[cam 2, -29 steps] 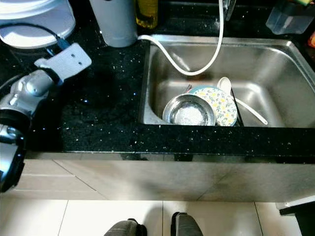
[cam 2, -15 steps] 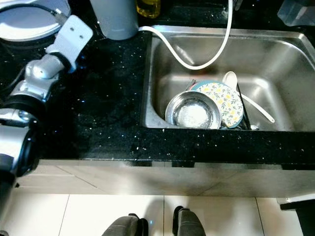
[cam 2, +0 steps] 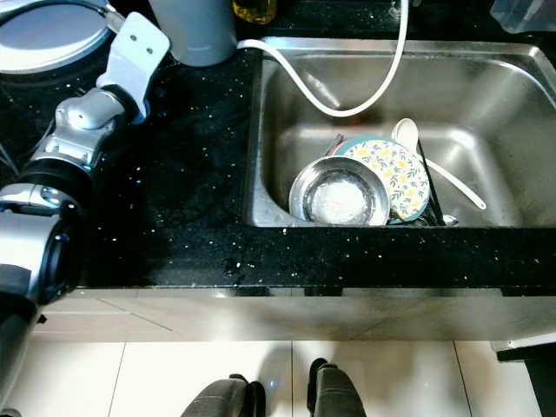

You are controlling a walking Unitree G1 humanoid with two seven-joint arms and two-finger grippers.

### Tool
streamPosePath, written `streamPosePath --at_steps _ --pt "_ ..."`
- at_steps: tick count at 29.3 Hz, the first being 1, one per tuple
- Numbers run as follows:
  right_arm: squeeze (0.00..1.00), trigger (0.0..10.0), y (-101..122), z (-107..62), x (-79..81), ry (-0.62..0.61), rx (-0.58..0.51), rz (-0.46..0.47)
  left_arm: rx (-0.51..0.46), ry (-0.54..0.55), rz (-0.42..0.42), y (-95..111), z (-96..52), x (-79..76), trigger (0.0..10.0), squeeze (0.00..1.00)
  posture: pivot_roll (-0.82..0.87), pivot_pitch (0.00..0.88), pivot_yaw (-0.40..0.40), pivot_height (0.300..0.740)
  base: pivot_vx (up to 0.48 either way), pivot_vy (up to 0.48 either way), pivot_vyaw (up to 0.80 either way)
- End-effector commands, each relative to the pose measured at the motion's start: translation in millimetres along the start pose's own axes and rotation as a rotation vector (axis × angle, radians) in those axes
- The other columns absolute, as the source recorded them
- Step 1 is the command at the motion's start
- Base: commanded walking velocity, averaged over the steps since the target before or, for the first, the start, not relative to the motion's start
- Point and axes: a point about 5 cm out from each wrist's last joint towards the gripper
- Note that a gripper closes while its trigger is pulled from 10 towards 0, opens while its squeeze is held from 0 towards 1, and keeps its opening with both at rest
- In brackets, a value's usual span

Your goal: Kitchen organization

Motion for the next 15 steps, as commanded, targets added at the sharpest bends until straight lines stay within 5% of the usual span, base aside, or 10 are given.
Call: streamPosePath --at_steps 1,15 --pt "0.0 10.0 -9.5 -7.7 -3.1 -0.024 0.037 0.023 0.148 -0.085 -0.002 -32.9 -8.5 -21.0 0.0 0.0 -0.25 0.299 -0.01 0.74 0.0 0.0 0.0" --pt "0.0 10.0 -7.4 1.7 5.8 -0.021 0.035 0.038 0.121 -0.11 -0.042 -37.4 -13.7 -14.6 0.0 0.0 -0.24 0.273 0.006 0.74 0.0 0.0 0.0"
Point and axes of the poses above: a point about 5 cm out from each wrist's last joint towards the gripper, its own z axis pointing out of the wrist towards the gripper, its own y axis along the axis of the wrist's last joint, x = y × z, and after that the axes turned 14 degrees about z, right-handed
